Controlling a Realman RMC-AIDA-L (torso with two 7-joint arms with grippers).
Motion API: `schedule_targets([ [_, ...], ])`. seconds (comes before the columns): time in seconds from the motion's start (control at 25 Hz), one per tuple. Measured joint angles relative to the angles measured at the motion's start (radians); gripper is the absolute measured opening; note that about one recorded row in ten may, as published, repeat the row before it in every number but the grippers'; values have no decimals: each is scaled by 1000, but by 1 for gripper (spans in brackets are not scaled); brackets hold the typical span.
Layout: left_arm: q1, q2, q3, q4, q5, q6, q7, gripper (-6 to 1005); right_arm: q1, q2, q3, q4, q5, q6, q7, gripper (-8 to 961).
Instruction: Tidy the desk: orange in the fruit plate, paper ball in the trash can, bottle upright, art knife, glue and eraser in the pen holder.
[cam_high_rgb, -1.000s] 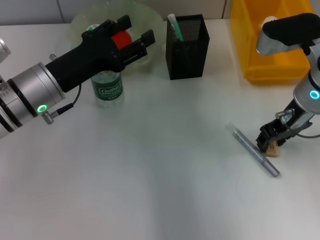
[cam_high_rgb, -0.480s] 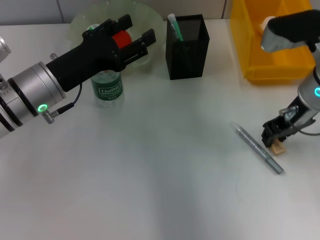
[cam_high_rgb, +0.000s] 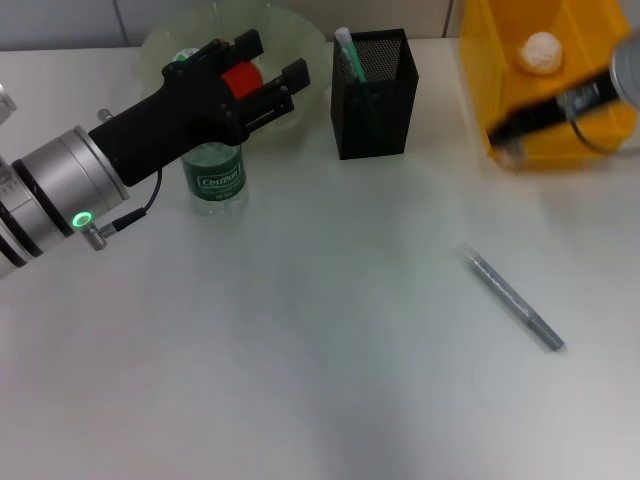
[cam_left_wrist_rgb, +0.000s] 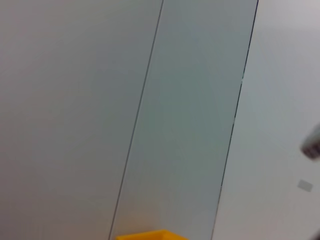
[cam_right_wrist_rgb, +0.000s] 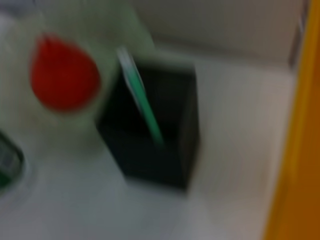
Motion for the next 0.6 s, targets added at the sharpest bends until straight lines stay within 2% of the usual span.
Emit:
schedule_targets([
  [0.12,1,-1,1,0,1,11,0,771,22,-1,2,6,18,98,-21,276],
  [0.2,5,-1,1,0,-1,18,0,771,61,-1,5,55,19,198,-34,277],
  [0.24,5,-1,1,0,-1,18,0,771,61,-1,5,55,19,198,-34,277],
  [0.28,6,-2,2,0,-1,18,1,771,93,-1,9,103,24,258,-45,278],
  [0.32,6,-2,2,0,-1,18,1,771,93,-1,9,103,24,258,-45,278],
  [0.36,7,-3,3,0,-1,19,6,771,134,-1,10,161,27,310,-52,278],
  [0.4,7,-3,3,0,-1,19,6,771,134,-1,10,161,27,310,-52,279],
  [0.52,9,-4,5,0,-2,19,17,771,202,-1,9,253,29,366,-72,280],
  [0.56,9,-4,5,0,-2,20,21,771,246,-1,4,316,29,405,-83,280],
  [0.6,9,-4,5,0,-2,20,23,771,246,-1,4,316,29,405,-83,280],
])
